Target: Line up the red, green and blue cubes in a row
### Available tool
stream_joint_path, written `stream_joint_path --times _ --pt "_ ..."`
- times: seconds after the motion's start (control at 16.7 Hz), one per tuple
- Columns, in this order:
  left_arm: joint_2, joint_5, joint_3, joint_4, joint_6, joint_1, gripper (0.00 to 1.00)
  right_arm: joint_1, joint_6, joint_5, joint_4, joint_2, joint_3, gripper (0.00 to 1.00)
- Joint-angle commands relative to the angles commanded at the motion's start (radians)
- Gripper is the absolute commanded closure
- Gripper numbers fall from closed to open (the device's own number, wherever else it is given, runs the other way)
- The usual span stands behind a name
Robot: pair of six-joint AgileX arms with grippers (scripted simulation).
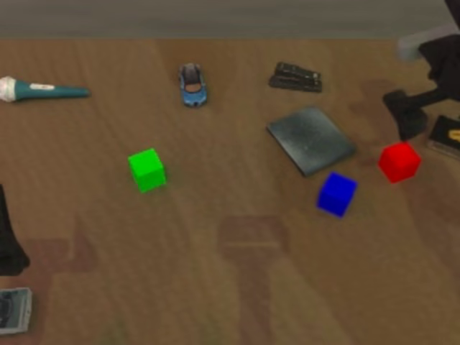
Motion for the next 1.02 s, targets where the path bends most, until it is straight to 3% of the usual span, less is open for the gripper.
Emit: stream_joint_path --times 0.36,0.78,1.02 --pt "0.0 0.0 0.0 0.0 0.0 0.0 0.0 0.018 -0.024 -0.004 -0.128 0.265 0.265 0.0" --pt "0.0 0.0 0.0 0.0 0.0 0.0 0.0 0.014 -0.025 -0.004 -0.129 0.277 0.271 0.0" --pt "0.0 0.0 0.0 0.0 0.0 0.0 0.0 0.018 -0.025 -0.004 -0.015 0.318 0.199 0.0"
